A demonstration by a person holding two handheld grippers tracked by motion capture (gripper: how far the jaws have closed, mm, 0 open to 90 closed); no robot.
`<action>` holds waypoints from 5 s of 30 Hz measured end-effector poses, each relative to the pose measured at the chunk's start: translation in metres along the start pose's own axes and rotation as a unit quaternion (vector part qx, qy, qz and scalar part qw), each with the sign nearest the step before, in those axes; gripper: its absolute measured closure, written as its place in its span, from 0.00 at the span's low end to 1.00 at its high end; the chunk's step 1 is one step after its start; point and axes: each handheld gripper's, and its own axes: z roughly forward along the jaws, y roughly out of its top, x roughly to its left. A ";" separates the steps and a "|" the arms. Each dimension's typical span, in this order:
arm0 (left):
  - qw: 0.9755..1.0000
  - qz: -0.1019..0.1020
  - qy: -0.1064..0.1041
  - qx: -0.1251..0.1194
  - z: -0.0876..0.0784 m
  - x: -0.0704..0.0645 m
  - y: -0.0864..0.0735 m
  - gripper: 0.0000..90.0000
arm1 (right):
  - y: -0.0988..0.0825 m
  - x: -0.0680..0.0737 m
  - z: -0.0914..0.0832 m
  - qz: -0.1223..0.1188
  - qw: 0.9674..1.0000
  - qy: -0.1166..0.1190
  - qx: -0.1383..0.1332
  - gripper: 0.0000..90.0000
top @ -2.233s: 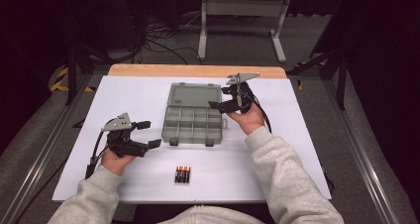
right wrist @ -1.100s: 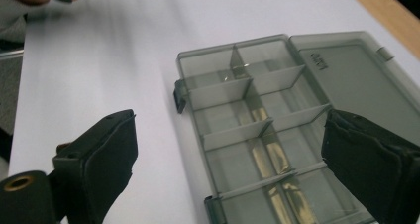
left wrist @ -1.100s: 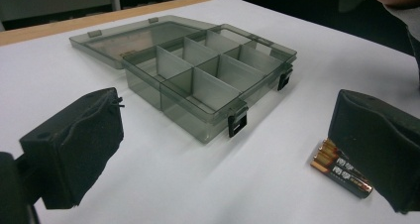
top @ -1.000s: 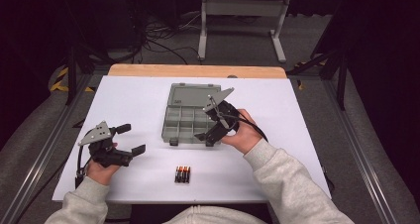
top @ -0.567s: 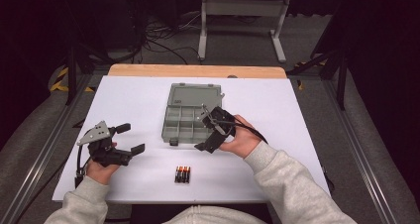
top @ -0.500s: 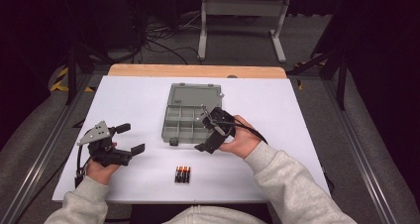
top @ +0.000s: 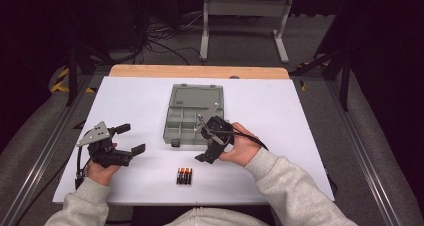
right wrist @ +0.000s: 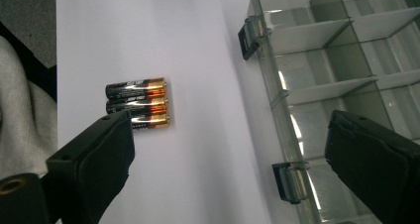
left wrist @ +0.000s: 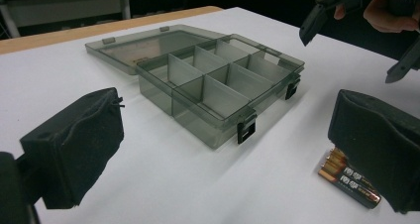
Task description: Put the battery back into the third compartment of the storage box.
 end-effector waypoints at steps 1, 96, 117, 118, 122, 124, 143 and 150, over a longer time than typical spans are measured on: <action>1.000 0.000 0.000 0.000 0.000 0.000 0.000 0.01 | 0.000 0.002 0.002 0.000 1.000 0.000 0.003 0.06; 1.000 -0.002 -0.016 -0.012 0.000 0.000 0.000 0.01 | -0.010 0.055 0.070 -0.035 0.997 0.046 0.050 0.46; 1.000 0.000 -0.014 -0.008 0.000 0.001 0.000 0.01 | 0.003 0.029 0.033 -0.037 0.998 0.037 0.033 0.46; 1.000 0.000 -0.015 -0.008 0.000 0.001 0.000 0.01 | 0.004 0.027 0.031 -0.038 0.998 0.036 0.031 0.46; 1.000 -0.001 -0.012 -0.009 0.001 0.000 0.000 0.01 | 0.007 0.016 0.023 -0.042 0.998 0.031 0.017 0.46; 1.000 -0.001 -0.012 -0.009 0.001 0.000 -0.001 0.01 | 0.008 0.013 0.020 -0.046 0.998 0.032 0.015 0.46; 1.000 0.007 -0.006 0.002 0.003 0.001 -0.002 0.03 | 0.022 -0.027 -0.006 -0.046 0.999 0.001 -0.003 0.46; 1.000 0.007 -0.008 0.006 0.003 0.001 -0.002 0.04 | 0.026 -0.044 -0.012 -0.042 0.999 -0.011 -0.003 0.46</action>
